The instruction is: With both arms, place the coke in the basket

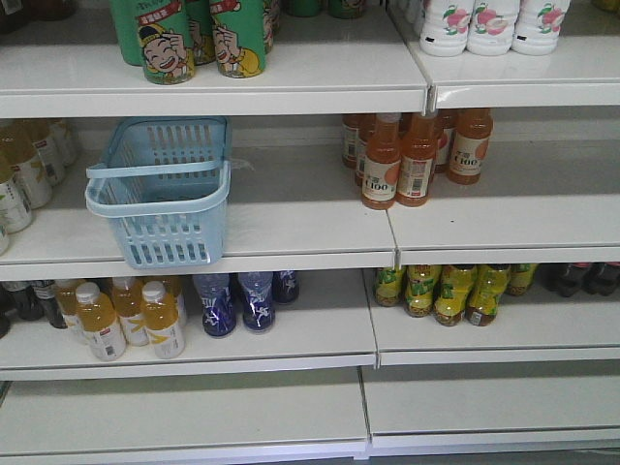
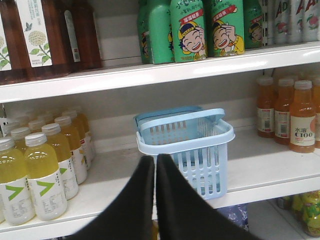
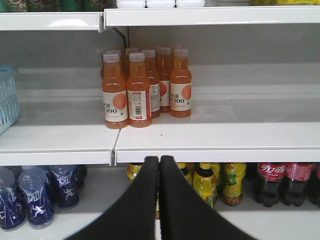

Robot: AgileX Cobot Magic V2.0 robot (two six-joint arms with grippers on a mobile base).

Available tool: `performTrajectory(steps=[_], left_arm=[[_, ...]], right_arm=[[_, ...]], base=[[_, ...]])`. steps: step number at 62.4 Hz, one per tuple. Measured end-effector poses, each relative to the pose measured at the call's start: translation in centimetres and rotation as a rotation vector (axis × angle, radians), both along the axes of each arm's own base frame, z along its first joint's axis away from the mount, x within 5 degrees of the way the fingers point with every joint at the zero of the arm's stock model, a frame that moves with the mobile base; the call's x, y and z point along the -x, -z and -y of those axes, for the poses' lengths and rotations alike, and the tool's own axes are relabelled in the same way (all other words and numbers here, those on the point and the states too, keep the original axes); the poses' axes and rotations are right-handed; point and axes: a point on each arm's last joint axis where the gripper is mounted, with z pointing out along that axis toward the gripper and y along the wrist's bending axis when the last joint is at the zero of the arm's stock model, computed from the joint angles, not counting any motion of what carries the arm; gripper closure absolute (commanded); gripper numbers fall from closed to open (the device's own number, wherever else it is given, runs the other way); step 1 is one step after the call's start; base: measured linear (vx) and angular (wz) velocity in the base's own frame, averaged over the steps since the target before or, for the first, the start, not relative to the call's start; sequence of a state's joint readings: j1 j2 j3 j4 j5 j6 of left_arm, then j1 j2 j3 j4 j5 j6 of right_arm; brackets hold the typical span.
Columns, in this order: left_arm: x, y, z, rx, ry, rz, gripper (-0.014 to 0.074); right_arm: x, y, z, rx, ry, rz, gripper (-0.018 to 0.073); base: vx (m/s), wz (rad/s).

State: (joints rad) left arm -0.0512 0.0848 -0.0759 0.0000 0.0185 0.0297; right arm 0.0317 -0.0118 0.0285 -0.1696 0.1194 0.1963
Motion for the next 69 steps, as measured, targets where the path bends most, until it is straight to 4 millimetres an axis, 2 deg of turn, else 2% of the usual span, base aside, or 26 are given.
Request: performTrajectory(steps=[16,31,37,45,69], left_arm=[[-2.7,-3.8,0.1,-0.006,0.000,-0.124,0.0602],[-5.9,-6.3,0.3,-0.012,0.000,-0.228,0.0602],[-6.7,-6.6,0.4,0.002,0.001,-0.269,0.0602],[-7.4,-5.9,0.4,0.004,0.001,-0.341,0.0602],[-7.6,-5.8,0.4,0.007,0.001,-0.356,0.0602]], right_arm=[[0.0,0.0,0.0,0.000,0.000,0.000,0.0569],[0.0,0.0,0.0,0.000,0.000,0.000,0.0569],[0.0,0.0,0.0,0.000,0.000,0.000,0.0569],[0.0,0.0,0.0,0.000,0.000,0.000,0.0569],[0.0,0.0,0.0,0.000,0.000,0.000,0.0569]], base=[[0.00,0.00],[0.00,0.00],[0.00,0.00],[0.00,0.00],[0.00,0.00]])
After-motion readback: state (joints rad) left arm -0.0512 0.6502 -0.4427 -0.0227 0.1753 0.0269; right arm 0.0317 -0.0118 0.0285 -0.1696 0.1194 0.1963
